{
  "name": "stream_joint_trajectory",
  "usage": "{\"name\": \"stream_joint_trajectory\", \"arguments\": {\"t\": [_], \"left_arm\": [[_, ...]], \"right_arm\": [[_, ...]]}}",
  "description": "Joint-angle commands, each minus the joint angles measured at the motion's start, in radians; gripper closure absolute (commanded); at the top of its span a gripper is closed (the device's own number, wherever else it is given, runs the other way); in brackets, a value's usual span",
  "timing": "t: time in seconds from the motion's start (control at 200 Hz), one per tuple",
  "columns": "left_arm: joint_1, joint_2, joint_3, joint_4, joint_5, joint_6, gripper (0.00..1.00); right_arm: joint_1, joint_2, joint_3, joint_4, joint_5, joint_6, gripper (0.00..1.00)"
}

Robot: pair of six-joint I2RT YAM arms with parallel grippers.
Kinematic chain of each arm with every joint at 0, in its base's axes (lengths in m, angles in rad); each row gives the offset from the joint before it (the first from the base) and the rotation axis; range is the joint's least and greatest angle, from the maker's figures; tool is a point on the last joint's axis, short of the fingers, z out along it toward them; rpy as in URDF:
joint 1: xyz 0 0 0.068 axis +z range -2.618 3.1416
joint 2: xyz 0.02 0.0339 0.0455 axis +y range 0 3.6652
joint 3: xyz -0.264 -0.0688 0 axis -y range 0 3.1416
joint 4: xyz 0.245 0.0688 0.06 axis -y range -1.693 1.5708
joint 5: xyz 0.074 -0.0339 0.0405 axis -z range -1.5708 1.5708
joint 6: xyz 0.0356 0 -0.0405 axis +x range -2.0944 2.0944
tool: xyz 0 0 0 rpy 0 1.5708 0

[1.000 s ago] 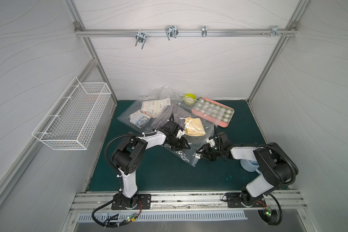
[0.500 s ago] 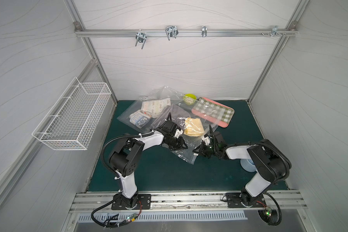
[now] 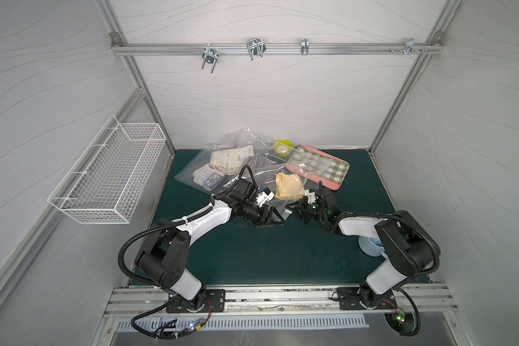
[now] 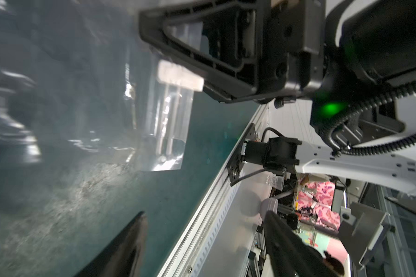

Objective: Place the folded towel into the vacuum bag
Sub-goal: Close the vacuum bag at the center of the board.

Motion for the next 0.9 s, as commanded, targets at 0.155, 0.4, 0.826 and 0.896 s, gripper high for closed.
{"name": "stream_joint_trajectory", "arguments": {"t": [0.155,0.4,0.826,0.896], "left_arm": [[-0.032,0.063,0.035,0.223,0.062,-0.107,0.06],[0.011,0.069,-0.049,0.69,-0.061,-0.408,0.04],[0.045,0.064,-0.13,0.866,-0.088,-0.545,0.64],[0.049,0.041,-0.146,0.855,-0.088,-0.536,0.71]], "right_arm": [[0.033,-0.047,-0.025,0.298,0.096,0.174,1.0],[0.1,-0.056,-0.065,0.323,0.105,0.159,1.0],[0.118,-0.14,-0.065,0.187,0.149,0.071,1.0],[0.119,-0.145,-0.067,0.175,0.156,0.066,1.0]]}}
